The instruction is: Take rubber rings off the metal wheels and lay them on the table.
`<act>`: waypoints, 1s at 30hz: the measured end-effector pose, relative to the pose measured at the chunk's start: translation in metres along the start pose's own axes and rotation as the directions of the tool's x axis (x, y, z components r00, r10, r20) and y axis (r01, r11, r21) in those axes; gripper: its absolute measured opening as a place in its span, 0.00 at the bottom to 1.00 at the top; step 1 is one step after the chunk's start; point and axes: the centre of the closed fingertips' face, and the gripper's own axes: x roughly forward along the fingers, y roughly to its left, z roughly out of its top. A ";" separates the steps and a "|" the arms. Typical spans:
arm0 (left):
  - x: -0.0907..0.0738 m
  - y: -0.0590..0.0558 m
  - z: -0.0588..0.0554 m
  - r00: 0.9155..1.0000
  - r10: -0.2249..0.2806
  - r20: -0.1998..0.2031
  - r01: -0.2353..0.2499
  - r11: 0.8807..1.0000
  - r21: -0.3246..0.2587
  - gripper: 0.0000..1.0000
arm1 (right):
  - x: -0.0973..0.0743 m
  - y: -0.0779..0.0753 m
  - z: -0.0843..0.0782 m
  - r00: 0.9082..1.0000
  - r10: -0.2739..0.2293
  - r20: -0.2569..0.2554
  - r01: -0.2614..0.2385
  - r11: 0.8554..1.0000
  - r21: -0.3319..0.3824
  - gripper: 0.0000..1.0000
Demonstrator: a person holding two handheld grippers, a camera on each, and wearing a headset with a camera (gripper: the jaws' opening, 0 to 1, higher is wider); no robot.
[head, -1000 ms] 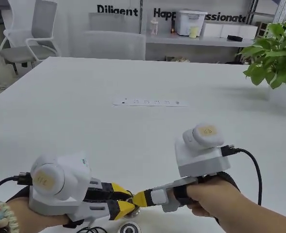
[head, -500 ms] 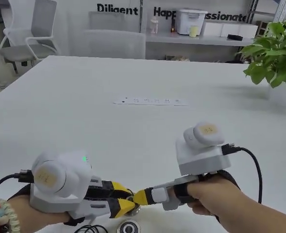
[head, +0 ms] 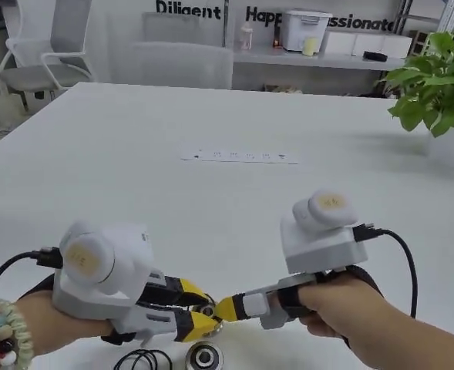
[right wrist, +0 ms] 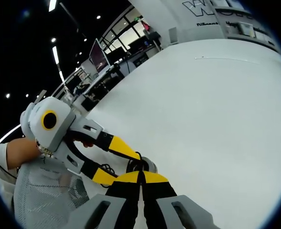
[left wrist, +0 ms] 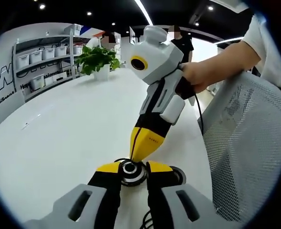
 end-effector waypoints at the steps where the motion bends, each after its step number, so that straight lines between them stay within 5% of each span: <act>1: 0.000 0.000 0.001 1.000 -0.001 0.000 0.001 1.000 0.001 0.17 | 0.000 0.000 0.001 1.000 0.000 0.003 0.000 1.000 0.001 0.00; 13: -0.018 0.012 0.022 0.998 0.027 0.063 -0.025 0.999 -0.024 0.31 | -0.001 -0.002 0.007 1.000 -0.001 0.021 0.000 1.000 0.008 0.00; 18: -0.023 0.009 0.031 0.998 0.013 0.067 -0.014 1.000 0.006 0.35 | -0.002 -0.001 0.009 1.000 0.003 0.029 -0.003 1.000 0.008 0.00; 30: -0.048 -0.005 0.047 0.997 -0.048 0.059 0.048 0.999 0.007 0.65 | -0.010 -0.005 0.018 0.998 0.002 0.066 -0.003 1.000 0.024 0.00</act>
